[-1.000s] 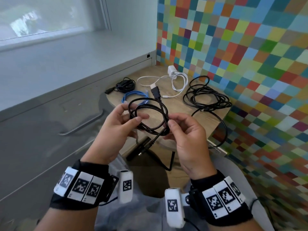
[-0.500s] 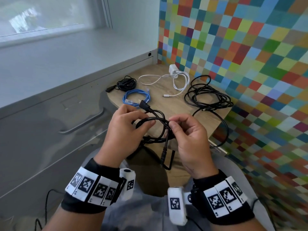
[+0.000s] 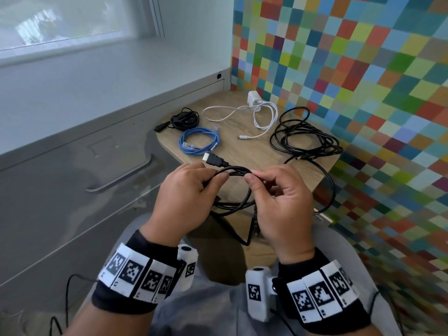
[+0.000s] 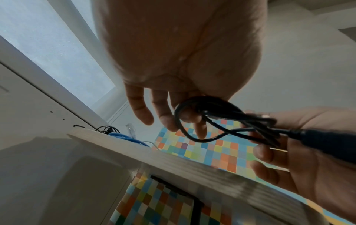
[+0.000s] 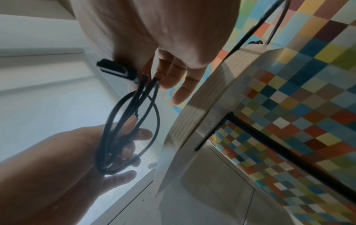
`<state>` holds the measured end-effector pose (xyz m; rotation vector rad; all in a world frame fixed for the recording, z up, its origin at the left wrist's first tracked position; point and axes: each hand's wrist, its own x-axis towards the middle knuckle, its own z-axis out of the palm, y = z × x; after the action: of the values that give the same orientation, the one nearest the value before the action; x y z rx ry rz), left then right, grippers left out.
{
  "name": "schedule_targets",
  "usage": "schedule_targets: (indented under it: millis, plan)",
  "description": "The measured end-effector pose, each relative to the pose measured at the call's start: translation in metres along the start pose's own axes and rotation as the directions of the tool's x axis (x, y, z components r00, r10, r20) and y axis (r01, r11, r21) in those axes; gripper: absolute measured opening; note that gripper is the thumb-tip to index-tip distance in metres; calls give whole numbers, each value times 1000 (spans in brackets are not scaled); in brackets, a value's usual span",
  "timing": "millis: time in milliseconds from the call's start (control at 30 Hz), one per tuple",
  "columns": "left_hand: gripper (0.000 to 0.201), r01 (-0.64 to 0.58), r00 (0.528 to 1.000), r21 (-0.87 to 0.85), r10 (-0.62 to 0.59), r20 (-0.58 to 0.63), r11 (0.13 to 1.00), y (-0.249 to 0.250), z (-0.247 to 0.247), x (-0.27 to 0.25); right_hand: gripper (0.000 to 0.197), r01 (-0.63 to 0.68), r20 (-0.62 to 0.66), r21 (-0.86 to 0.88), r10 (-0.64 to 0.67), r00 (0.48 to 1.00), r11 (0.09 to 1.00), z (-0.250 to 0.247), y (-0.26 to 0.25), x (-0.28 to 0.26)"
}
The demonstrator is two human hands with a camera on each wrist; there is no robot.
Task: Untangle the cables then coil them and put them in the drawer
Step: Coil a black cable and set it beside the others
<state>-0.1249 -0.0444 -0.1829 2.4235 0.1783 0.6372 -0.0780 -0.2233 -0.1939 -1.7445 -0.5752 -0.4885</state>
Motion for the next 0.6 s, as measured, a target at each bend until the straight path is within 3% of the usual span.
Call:
schedule_targets:
  millis: [100, 200, 300, 400, 500, 600]
  plan:
    - [38, 246, 969, -134, -248, 3, 960, -3, -9, 4, 10, -63, -54, 52, 66, 996, 997, -7, 4, 2]
    - [36, 337, 932, -197, -356, -71, 921, -18, -22, 7, 10, -259, -45, 313, 287, 957, 914, -17, 8, 11]
    - [20, 303, 928, -267, -347, -136, 915, -27, -29, 6, 16, -332, 15, 530, 382, 924, 781, -26, 11, 20]
    - [7, 268, 940, -391, -329, -96, 880, -18, -24, 2, 25, -379, 94, 584, 403, 910, 718, -25, 11, 20]
    - [18, 237, 967, -449, -256, 19, 862, -9, -17, 0, 23, -428, 157, 600, 426, 891, 676, -19, 4, 15]
    - [23, 265, 956, -366, -194, 219, 892, 1, -12, -2, 16, -468, 203, 624, 448, 871, 626, -15, -3, 12]
